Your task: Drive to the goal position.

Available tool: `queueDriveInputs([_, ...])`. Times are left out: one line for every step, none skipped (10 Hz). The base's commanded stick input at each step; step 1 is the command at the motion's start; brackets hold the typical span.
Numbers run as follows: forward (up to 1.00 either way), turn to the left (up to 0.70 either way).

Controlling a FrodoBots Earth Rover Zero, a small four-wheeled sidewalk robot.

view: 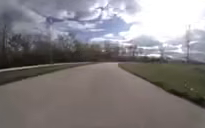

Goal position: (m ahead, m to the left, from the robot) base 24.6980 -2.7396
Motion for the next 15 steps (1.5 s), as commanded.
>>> queueDriveInputs([1.00,-0.37])
queueDriveInputs([1.00,-0.37])
queueDriveInputs([1.00,-0.01])
queueDriveInputs([1.00,0.00])
queueDriveInputs([1.00,0.00])
queueDriveInputs([1.00,0.00])
queueDriveInputs([1.00,0.00])
queueDriveInputs([1.00,0.00])
queueDriveInputs([1.00,0.00])
queueDriveInputs([1.00,0.00])
queueDriveInputs([1.00,0.00])
queueDriveInputs([1.00,0.00])
queueDriveInputs([1.00,0.00])
queueDriveInputs([1.00,0.00])
queueDriveInputs([1.00,0.00])
